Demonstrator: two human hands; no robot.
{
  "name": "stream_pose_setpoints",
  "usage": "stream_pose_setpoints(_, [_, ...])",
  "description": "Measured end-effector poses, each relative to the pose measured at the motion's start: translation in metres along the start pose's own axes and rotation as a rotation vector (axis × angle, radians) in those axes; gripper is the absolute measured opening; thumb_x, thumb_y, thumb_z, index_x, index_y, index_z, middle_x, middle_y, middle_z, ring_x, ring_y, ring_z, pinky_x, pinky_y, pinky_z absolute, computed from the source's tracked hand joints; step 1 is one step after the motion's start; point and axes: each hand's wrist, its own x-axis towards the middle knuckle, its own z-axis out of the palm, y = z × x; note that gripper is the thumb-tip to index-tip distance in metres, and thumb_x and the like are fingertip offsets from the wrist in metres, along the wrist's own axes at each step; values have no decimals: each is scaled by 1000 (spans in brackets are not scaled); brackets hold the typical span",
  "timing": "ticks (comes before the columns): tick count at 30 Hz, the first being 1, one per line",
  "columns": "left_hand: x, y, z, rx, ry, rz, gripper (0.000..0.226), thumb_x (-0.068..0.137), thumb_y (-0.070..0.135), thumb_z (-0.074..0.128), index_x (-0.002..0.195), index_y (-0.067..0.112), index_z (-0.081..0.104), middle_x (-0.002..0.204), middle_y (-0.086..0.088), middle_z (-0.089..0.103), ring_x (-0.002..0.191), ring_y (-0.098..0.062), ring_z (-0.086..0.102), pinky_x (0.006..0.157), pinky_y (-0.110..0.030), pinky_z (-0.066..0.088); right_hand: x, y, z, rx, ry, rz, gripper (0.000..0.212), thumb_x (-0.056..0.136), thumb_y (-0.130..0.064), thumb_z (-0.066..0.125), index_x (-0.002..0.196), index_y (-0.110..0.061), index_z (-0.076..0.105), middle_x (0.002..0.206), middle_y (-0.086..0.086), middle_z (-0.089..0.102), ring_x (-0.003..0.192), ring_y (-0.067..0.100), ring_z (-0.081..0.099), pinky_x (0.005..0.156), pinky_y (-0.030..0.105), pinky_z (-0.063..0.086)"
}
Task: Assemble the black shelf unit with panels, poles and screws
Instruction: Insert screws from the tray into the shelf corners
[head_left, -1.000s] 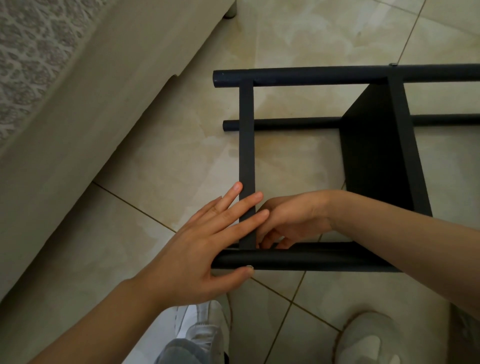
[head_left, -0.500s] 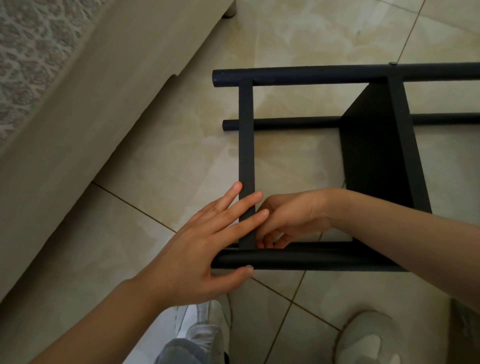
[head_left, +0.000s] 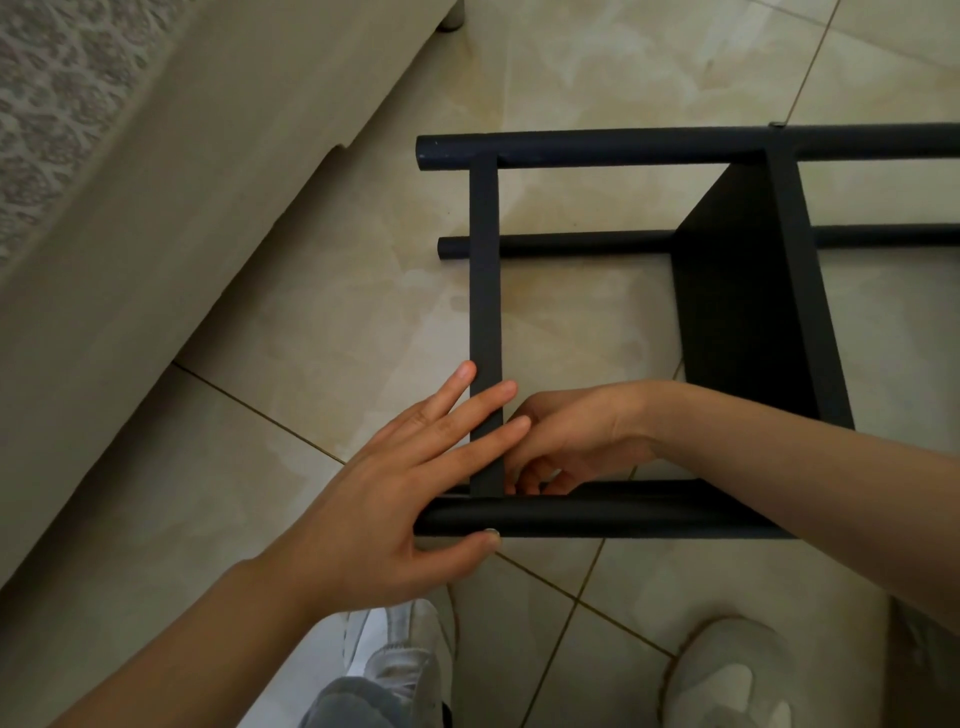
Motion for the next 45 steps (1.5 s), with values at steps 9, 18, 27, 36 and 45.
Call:
stream_pose_setpoints(9, [0,0,0,-4,1,1,74,92,43,58,157,32,25,167,11,15,156,-21,5,117,-44,23,-1,-1,-3,-5,6,-16,12,94,-10,57,96,-4,67,86,6,66,84,19,60,83,31,49])
stream_pose_setpoints(18, [0,-1,0,2,0,4,75,91,43,59,157,32,25,167,10,15,155,-22,6,118,-43,23,2,-4,-4,-76,46,-22,11,93,-12,59,90,-12,70,84,4,68,83,17,61,80,29,49])
stream_pose_setpoints(27, [0,-2,1,5,3,10,74,92,43,59,157,30,27,167,9,15,155,-22,6,124,-35,18,-1,-6,-4,-92,39,-6,13,94,-13,57,94,-7,69,86,5,67,81,16,59,79,29,48])
stream_pose_setpoints(36, [0,-1,0,-11,2,-4,74,91,42,60,157,30,28,167,10,16,155,-22,6,117,-42,24,-1,-6,-1,-15,-11,-21,9,94,-4,55,98,-2,63,84,8,62,80,18,57,79,29,47])
stream_pose_setpoints(45, [0,0,1,-14,-1,-6,74,92,43,59,157,33,25,167,11,15,155,-21,6,116,-45,24,2,-7,-1,-44,5,-3,30,94,-9,57,120,6,60,93,14,58,79,19,56,80,32,46])
